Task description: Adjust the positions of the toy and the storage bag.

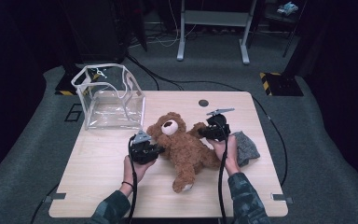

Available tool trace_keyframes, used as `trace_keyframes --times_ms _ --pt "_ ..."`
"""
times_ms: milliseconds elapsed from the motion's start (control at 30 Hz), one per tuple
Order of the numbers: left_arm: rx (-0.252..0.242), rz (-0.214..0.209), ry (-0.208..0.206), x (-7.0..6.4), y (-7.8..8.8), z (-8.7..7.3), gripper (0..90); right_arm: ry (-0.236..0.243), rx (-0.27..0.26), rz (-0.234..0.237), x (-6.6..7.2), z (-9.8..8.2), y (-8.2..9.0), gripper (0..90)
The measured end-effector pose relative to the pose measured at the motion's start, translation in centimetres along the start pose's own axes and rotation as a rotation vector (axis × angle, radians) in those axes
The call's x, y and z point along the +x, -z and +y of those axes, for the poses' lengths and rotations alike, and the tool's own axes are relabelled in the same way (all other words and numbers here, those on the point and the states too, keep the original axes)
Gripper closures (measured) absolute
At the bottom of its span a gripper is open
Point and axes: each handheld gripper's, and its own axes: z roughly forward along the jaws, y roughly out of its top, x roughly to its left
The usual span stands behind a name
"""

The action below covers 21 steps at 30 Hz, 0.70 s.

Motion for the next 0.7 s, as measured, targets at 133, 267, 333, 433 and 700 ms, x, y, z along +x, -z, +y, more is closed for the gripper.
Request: trace_keyframes --times_ms 133,267,333,433,700 --pt "-0.017 0.005 -0.007 -0.3 0.3 0.4 77.2 0.002 -0.032 -0.021 0.4 -0.1 0.8 78.2" --pt "-0.019 0.003 -0.007 -0.1 0.6 1.1 77.3 0.016 -0.044 -0.048 0.6 -0.2 1.6 78.6" --pt "-0.023 0.011 -0.004 0.0 0.6 1.4 77.3 0.008 -0.045 -0.054 0.6 -0.3 2.1 78.7" --pt "-0.02 0.01 0.006 0.4 0.6 1.9 77.2 -0.012 -0.044 -0.053 0.6 -0.6 2.5 78.6" --pt "0.009 0.004 0.097 2.4 0.1 2.5 76.8 -0.033 -0.015 -0.04 1.1 -1.5 2.9 78.0"
